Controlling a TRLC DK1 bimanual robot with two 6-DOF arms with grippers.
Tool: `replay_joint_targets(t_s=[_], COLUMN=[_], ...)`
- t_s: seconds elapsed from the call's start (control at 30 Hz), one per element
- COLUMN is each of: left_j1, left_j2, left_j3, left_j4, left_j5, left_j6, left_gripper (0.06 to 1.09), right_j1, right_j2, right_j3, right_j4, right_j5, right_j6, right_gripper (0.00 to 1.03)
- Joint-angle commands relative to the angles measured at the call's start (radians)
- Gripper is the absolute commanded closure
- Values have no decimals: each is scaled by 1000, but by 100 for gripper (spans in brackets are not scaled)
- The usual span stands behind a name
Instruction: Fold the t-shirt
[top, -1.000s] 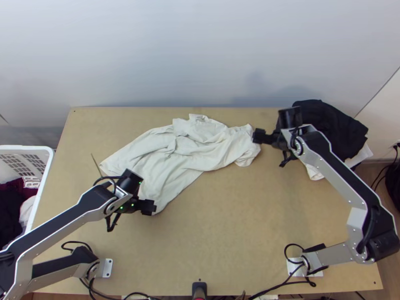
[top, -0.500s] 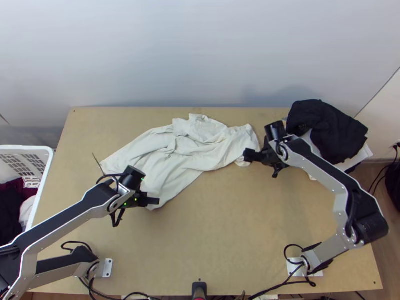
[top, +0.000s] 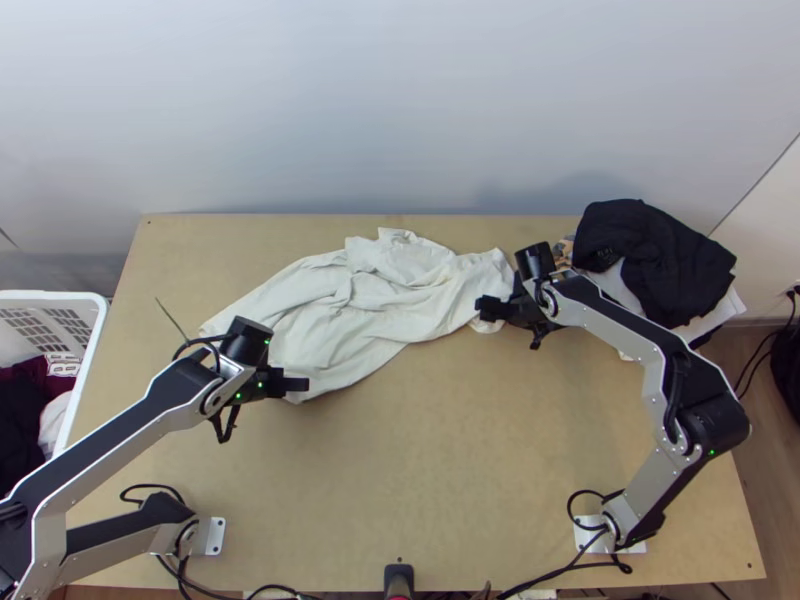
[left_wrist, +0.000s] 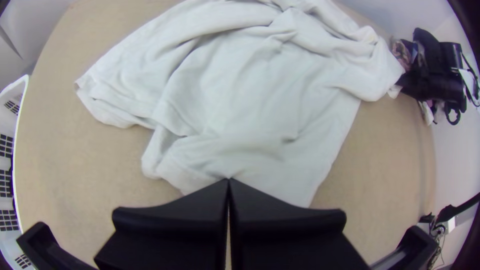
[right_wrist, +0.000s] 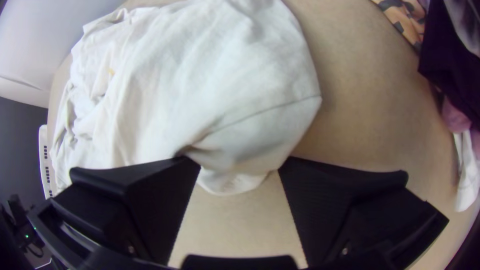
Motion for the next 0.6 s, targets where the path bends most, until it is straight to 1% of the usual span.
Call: replay_joint_targets(t_s=[0.0, 0.03, 0.07, 0.33, 0.57], left_j1=[32, 43, 51, 207, 339], left_j2=[-11, -11, -11, -14, -12], left_j3=[17, 27, 36, 175, 379], left_j4=[-12, -17, -23, -58, -139], left_j5=[0, 0, 0, 0, 16], left_j6=[6, 6, 6, 12, 12], left_gripper=[104, 104, 104, 104, 104], right_j1=[3, 2, -3, -56, -93], right_j2=[40, 39, 34, -135, -280], right_j3=[39, 39, 39, 50, 176], right_j4=[56, 68, 68, 47, -96], right_j5=[0, -2, -2, -5, -11], right_j6=[-49, -69, -74, -72, -84], right_gripper=[81, 97, 100, 100, 100])
